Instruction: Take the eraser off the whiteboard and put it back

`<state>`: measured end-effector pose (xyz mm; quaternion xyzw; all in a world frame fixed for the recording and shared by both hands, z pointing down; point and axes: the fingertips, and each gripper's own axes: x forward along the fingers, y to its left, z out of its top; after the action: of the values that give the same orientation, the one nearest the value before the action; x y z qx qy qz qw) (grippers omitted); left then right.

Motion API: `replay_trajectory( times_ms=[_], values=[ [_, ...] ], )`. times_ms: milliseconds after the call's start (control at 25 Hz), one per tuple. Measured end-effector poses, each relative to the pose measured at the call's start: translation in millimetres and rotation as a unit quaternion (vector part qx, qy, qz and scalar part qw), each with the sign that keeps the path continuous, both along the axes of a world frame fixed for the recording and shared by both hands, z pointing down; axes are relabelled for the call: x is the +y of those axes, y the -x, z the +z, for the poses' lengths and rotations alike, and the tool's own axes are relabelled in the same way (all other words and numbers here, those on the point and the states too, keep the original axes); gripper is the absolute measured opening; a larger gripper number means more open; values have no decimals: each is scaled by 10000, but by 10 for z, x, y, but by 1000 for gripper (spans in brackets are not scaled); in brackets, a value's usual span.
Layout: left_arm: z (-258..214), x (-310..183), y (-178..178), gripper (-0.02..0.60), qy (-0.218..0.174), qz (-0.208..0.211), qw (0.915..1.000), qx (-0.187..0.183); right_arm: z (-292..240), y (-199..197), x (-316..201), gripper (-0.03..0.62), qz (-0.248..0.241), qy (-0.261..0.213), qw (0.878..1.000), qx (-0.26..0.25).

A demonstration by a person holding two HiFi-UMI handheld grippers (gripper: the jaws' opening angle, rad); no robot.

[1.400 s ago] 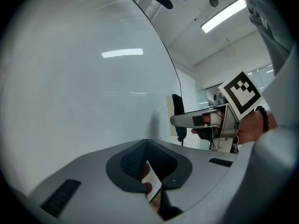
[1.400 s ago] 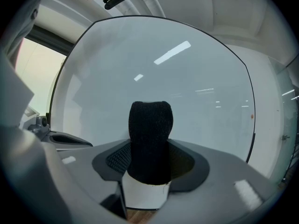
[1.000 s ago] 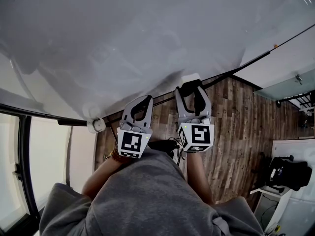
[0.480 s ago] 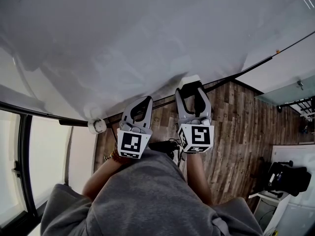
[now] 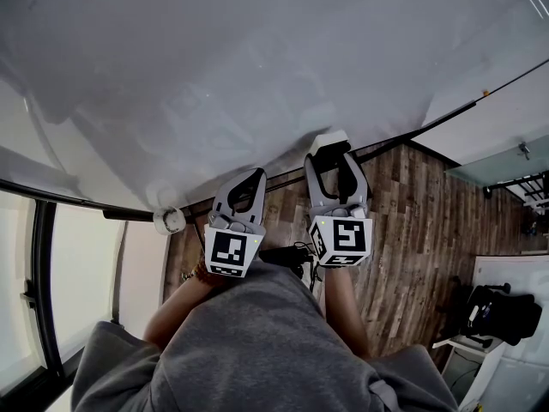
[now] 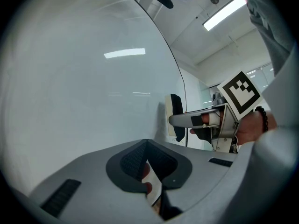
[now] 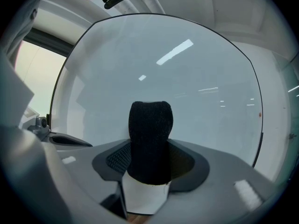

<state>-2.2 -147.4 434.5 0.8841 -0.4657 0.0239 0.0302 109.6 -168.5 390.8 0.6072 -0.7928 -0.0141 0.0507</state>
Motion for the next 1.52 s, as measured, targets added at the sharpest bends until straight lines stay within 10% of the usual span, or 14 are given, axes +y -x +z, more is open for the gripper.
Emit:
replay_trajectory(
  times_ms=[1520],
  values=[
    [5,-56,-13,6,76,25,10000,-13,45,86,-129,249,-114,13,9998,162]
  ],
)
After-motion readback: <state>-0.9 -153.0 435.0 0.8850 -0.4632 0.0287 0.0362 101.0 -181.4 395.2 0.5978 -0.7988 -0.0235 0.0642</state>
